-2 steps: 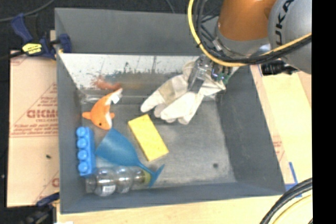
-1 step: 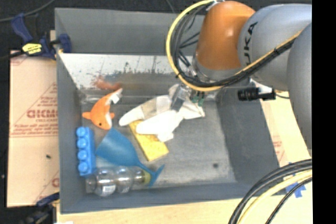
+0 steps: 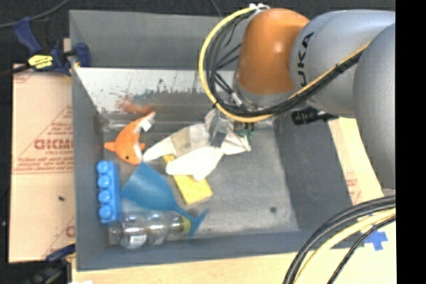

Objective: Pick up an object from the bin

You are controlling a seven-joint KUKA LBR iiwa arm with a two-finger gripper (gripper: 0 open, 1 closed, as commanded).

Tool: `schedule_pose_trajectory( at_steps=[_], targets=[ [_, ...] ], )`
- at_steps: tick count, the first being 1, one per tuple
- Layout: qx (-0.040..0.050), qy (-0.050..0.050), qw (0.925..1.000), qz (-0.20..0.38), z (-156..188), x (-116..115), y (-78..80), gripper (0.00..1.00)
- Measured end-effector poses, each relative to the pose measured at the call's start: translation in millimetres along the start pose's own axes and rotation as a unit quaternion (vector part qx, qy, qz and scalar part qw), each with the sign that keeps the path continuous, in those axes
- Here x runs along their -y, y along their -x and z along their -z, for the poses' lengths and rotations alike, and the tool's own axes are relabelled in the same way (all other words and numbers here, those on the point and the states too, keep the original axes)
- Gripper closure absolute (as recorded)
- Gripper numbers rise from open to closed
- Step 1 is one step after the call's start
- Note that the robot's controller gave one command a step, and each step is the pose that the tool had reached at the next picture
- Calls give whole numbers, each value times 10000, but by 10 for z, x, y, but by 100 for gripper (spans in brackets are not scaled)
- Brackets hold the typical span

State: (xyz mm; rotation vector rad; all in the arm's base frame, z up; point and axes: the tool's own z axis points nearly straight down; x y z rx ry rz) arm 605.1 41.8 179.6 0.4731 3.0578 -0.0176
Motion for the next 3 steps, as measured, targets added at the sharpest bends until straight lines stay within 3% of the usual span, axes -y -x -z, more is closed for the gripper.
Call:
schedule_pose_trajectory(
  at_steps=[1, 2, 3],
  targets=[
    [42, 27, 9988, -495, -185, -87, 8, 100],
    [34, 5, 9910, 1335, -529, -120, -6, 100],
    [132, 26, 9548, 2970, -1046, 165, -303, 100]
  ],
)
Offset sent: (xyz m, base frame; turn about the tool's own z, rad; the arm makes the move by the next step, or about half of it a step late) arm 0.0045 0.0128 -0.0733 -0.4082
